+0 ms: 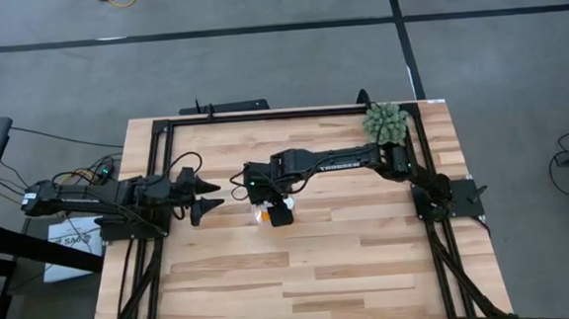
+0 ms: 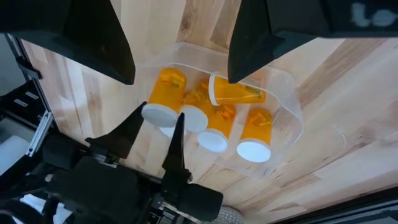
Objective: Pick and place pill bottles into a basket
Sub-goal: Put the orange pill bottle into the transparent container, then return to Home Position
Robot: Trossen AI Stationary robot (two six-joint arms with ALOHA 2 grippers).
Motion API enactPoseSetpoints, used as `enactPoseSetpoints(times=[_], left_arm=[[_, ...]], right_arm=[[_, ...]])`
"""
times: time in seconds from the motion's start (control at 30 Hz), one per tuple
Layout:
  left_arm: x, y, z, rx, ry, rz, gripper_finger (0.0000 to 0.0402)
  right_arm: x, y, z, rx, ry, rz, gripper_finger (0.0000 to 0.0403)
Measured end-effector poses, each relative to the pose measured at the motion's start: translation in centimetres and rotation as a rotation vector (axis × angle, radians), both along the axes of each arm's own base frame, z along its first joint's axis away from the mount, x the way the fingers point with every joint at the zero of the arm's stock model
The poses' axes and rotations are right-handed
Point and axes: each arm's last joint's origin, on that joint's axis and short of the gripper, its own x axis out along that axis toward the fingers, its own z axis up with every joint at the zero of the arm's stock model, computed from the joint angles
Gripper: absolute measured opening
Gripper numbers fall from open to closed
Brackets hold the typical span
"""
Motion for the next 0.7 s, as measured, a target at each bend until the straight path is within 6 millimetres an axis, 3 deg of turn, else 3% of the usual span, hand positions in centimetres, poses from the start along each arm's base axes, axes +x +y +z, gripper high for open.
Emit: enactPoseSetpoints(times=[0.5, 0.7], left_arm=[[0.0, 0.0, 0.0, -0.006, 0.000, -0.001, 0.0247], [0.0, 0.0, 0.0, -0.016, -0.006, 0.022, 0.0247]], right_arm=[[0.1, 0.5, 0.1, -0.072, -0.022, 0.033, 0.0260], [-0.2, -0.2, 2.0, -0.095, -0.042, 0.019, 0.0260]])
